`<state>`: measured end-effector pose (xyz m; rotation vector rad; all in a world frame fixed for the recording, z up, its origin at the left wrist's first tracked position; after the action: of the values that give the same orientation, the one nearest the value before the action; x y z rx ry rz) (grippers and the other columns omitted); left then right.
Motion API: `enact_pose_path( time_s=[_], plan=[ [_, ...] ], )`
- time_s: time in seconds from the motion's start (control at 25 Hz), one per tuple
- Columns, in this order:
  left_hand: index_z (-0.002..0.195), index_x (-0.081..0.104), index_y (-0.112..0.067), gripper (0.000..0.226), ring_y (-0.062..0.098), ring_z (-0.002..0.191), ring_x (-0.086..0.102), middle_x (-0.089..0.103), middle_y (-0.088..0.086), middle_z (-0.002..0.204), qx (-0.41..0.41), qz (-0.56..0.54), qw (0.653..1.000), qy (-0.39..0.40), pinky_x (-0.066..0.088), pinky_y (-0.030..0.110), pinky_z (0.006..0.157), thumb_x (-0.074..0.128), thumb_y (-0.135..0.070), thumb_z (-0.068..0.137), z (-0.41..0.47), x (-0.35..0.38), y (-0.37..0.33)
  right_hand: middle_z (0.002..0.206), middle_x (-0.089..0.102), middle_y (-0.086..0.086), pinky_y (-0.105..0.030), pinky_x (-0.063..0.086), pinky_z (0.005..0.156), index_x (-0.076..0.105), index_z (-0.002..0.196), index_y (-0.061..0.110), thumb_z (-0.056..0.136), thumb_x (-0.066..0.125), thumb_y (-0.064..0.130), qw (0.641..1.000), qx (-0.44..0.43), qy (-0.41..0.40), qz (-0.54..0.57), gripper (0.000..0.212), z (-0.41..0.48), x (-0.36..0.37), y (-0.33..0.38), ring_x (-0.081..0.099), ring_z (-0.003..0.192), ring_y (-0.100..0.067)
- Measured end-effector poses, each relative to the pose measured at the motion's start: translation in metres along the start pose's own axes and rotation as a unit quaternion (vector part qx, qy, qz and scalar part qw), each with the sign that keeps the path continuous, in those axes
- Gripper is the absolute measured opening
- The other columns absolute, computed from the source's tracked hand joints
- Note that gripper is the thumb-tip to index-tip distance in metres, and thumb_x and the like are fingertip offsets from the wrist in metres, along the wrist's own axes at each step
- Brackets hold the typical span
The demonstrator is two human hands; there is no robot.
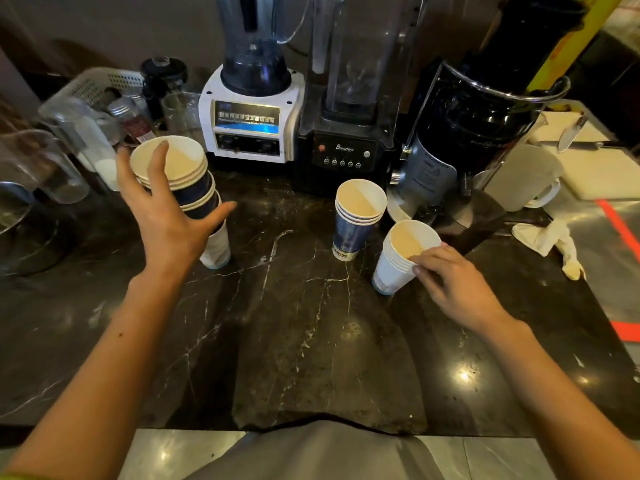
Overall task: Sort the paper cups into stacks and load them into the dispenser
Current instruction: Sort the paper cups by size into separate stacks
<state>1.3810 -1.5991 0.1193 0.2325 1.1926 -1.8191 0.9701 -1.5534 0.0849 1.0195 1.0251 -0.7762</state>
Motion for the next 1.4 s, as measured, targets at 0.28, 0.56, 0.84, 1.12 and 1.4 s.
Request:
enact_pose_path(
  time_s=[0.28,0.56,0.84,1.12,1.4],
  plan=[
    [0.144,0.025,-0.019,0.096,0.024,0.139,0.029,0.022,0.016,0.149,-0.027,-0.089,0.996,0.01,0.021,0.0,0.104,0.085,-0.017,0.069,-0.008,0.009,0.012,0.122,0.058,0.0,-0.032,0.04,0.099,0.064,0.122,0.016,0.095,0.057,0.027,1.0,0.024,-0.017,0.005,0.03,-0.001,0.006,0.006,0.049,0.12,-0.018],
    [0.142,0.027,-0.018,0.09,0.022,0.138,0.032,0.029,0.013,0.148,-0.031,-0.095,0.994,0.041,0.024,0.007,0.106,0.083,-0.013,0.071,-0.002,0.007,0.012,0.129,0.055,-0.009,-0.04,0.04,0.102,0.063,0.124,0.013,0.094,0.06,0.018,0.995,-0.016,-0.098,-0.001,0.031,0.01,-0.001,0.026,0.045,0.125,-0.026],
    [0.133,0.029,-0.03,0.089,0.007,0.129,0.031,0.034,0.018,0.139,0.056,-0.159,0.98,0.107,0.026,0.002,0.104,0.086,-0.014,0.066,-0.036,0.032,-0.032,0.131,0.053,-0.007,-0.04,0.035,0.108,0.061,0.127,0.014,0.095,0.055,0.021,0.991,-0.07,-0.111,0.037,0.033,0.032,-0.009,0.06,0.045,0.127,-0.023],
    [0.132,0.028,-0.035,0.09,0.019,0.134,0.033,0.032,0.019,0.143,0.103,-0.187,0.961,0.177,0.03,0.011,0.107,0.086,-0.012,0.067,-0.062,0.055,-0.063,0.129,0.056,-0.005,-0.037,0.042,0.103,0.057,0.131,0.012,0.097,0.059,0.022,0.974,-0.13,-0.142,0.12,0.036,0.062,-0.017,0.114,0.049,0.124,-0.019],
    [0.146,0.018,-0.031,0.091,0.01,0.138,0.035,0.029,-0.005,0.149,0.058,-0.255,0.949,0.174,0.039,0.037,0.111,0.076,-0.041,0.077,-0.059,0.053,-0.059,0.11,0.068,-0.007,-0.042,0.044,0.096,0.072,0.105,0.007,0.093,0.063,0.014,0.953,-0.242,-0.159,0.091,0.016,0.096,-0.009,0.133,0.054,0.113,-0.029]
  ],
)
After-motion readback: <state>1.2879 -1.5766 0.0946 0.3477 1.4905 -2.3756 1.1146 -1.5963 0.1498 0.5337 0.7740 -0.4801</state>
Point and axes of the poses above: each hand's wrist, its own z-axis towards the middle knuckle, its own x-axis out of the palm, y = z × x, the point moved 2 cm from there along z, towards the middle knuckle
